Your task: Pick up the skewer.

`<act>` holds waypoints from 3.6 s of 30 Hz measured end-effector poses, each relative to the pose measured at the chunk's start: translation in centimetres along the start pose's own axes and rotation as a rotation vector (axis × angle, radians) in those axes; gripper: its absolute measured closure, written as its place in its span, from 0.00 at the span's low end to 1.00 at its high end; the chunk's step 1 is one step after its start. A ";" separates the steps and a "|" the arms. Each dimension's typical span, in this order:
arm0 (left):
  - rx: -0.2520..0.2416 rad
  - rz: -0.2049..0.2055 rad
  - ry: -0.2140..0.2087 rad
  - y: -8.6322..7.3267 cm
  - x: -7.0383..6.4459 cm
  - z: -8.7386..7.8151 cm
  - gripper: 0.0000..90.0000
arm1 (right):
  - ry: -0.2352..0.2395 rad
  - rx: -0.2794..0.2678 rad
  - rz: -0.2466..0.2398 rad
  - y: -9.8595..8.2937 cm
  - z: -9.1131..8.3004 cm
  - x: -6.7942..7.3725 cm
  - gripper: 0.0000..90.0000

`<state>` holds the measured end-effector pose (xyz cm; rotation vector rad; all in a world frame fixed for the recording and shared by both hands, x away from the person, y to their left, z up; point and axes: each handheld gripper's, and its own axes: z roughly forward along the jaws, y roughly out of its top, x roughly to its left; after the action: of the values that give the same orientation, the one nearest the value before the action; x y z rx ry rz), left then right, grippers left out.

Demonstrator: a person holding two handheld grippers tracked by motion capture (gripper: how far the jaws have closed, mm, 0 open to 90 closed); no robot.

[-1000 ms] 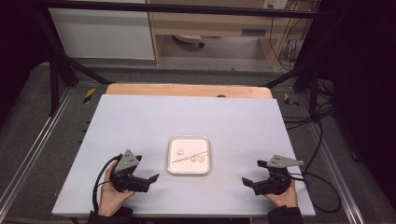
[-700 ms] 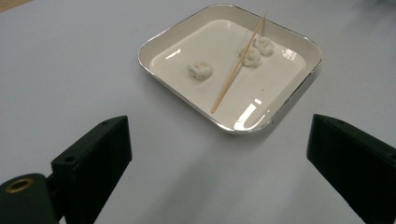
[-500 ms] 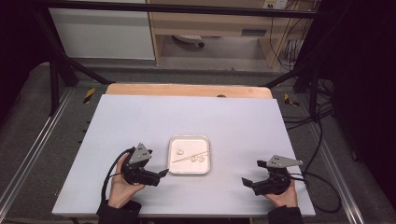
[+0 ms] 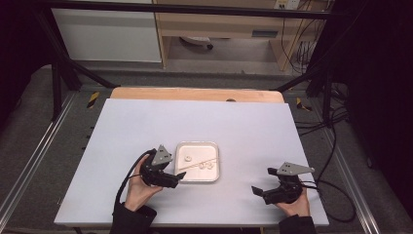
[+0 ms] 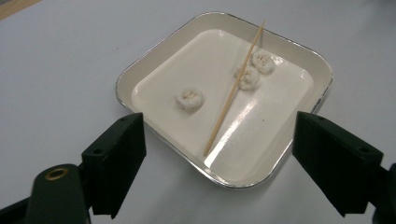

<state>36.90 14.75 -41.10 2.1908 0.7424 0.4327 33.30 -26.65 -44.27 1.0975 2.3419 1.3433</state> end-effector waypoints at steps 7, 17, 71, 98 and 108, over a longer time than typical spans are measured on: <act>0.021 0.018 0.001 0.7 -0.1 1.3 0.30 | 0.000 0.000 -0.002 0.0 0.1 0.0 0.01; 0.039 0.048 0.004 1.3 -0.4 3.2 0.50 | 0.001 0.008 -0.001 0.0 0.1 0.0 0.01; 0.011 0.003 -0.125 0.6 -0.3 4.3 0.98 | 0.006 0.022 -0.005 -0.1 0.5 0.1 0.01; -0.032 0.002 -0.151 0.7 -2.6 2.4 0.98 | -0.037 0.056 -0.097 1.0 2.2 2.0 0.01; -0.014 0.055 -0.167 1.7 -3.9 2.5 0.98 | -0.060 0.058 -0.169 1.8 2.4 2.7 0.03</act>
<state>35.74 9.98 -41.70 2.2073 0.5878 0.2773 33.54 -22.67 -43.70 0.9182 2.3830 1.1750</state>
